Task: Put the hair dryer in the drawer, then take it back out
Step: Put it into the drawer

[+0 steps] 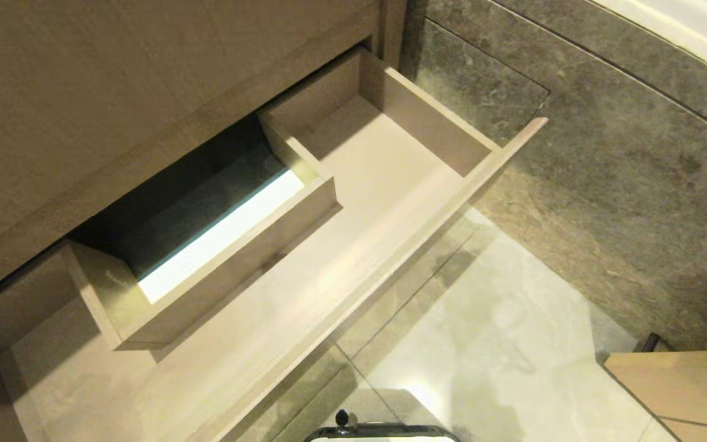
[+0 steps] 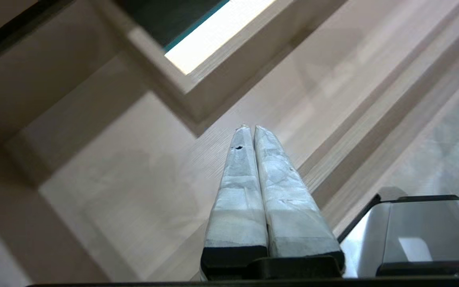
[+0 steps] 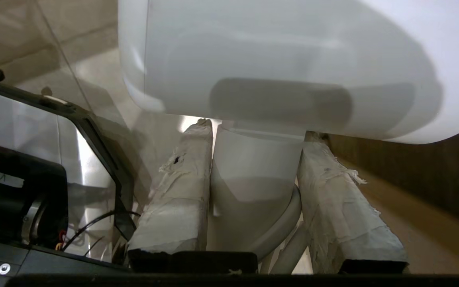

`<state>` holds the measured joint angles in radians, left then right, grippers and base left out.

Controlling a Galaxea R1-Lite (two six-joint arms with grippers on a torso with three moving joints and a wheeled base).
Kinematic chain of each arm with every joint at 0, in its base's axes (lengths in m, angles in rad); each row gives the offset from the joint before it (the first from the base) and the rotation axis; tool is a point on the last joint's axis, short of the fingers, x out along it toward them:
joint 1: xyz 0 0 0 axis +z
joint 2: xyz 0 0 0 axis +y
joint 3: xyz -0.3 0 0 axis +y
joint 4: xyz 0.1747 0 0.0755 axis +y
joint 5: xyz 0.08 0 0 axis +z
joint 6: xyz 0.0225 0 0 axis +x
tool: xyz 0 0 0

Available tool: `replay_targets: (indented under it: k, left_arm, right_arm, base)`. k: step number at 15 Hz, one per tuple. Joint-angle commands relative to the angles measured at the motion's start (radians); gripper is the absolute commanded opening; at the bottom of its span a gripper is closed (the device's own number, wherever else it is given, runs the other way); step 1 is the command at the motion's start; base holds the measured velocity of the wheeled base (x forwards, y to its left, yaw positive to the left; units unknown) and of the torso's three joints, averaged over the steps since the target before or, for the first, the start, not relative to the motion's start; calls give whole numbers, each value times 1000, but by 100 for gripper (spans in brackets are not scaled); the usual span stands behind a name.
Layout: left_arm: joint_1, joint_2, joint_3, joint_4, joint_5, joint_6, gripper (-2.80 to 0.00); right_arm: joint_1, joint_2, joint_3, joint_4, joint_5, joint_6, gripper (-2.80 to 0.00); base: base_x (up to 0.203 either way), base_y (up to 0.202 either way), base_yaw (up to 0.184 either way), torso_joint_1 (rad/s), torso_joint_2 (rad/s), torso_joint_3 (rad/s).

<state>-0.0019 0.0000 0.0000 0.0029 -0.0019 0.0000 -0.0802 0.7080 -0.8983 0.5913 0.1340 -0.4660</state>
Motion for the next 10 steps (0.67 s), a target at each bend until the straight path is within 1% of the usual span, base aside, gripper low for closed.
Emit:
replay_targets:
  k: [1,3,4,5,8,10]
  left_arm:
    - [0,0,0,0,0,0,-280]
    - [0,0,0,0,0,0,-280]
    - [-1,0,2,0,0,0,-280]
    - [0,0,2,0,0,0,-280]
    - [-1,0,2,0,0,0,-280]
    - [-1,0,0,0,0,0,-280]
  right_arm:
    - [4,2,13,-8,-1,-3,-280]
    - [14,-7,32,-24,-21,-2,-280]
    - [19,-18,42,-45,-29,-2,-280]
    - [20,-14,36,-47,-29,-2,-280]
    - [20,-8,33,-45,-30,-2,-280]
    - [20,-16,42,-48,-30,-2,-280]
  base:
    - [0,-5,-86,3,-7,-2]
    - [0,0,0,0,0,0]
    - [0,-7,68,2,1,1]
    - [-3,-8,101,2,2,4]
    - [4,-10,162,3,2,3]
    - [4,-2,111,5,2,3]
